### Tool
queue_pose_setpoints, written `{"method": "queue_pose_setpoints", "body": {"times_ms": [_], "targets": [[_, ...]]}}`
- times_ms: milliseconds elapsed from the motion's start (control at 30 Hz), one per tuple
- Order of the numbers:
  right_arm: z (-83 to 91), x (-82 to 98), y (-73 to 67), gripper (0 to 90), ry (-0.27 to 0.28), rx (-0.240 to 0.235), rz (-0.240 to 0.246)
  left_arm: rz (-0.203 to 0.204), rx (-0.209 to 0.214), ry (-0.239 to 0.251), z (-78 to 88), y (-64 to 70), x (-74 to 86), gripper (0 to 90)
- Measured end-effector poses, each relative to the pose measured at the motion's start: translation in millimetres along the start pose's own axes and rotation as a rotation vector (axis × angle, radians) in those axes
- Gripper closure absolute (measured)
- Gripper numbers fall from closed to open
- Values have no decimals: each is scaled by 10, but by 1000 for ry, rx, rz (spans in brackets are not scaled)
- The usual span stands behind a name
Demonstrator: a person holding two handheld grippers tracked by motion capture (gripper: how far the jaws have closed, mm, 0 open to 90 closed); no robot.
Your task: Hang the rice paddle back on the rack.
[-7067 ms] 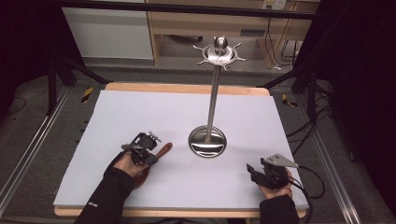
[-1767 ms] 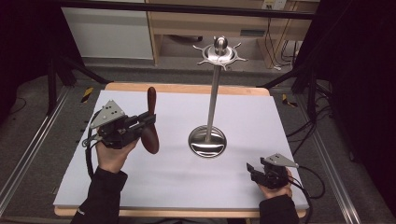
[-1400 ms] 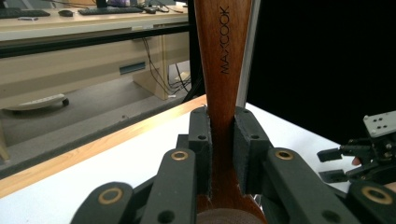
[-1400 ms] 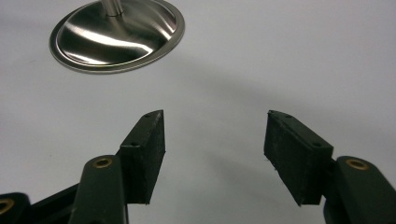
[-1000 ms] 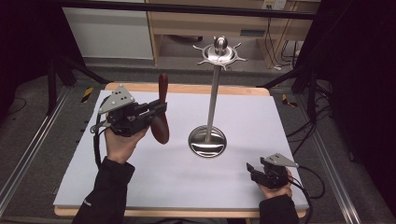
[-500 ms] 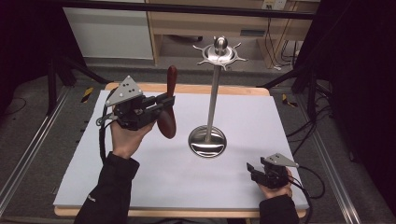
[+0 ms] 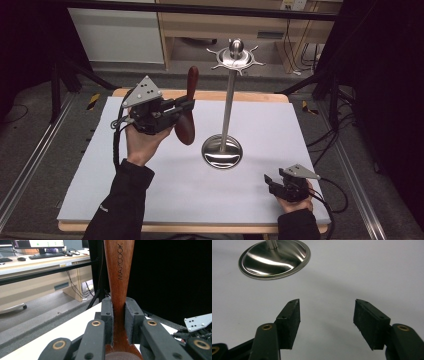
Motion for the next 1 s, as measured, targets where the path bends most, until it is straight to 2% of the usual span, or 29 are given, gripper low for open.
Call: {"method": "queue_pose_setpoints", "body": {"times_ms": [233,1000], "targets": [[-1,1,-2,384,0,-2,-1,-5,10,3,-54,1,-65,781],[-5,-1,0,385,0,-6,-1,-3,27,-21,-253,-7,-95,781]]}}
Point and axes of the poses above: each handheld gripper's, and its own axes: z roughly backward along the jaws, x roughly out of its underside, y roughly to its right, the point moved 3 cm from there along -z, roughly forward along the jaws, and after that the axes turned 12 degrees about -z, right-handed, at the moved point
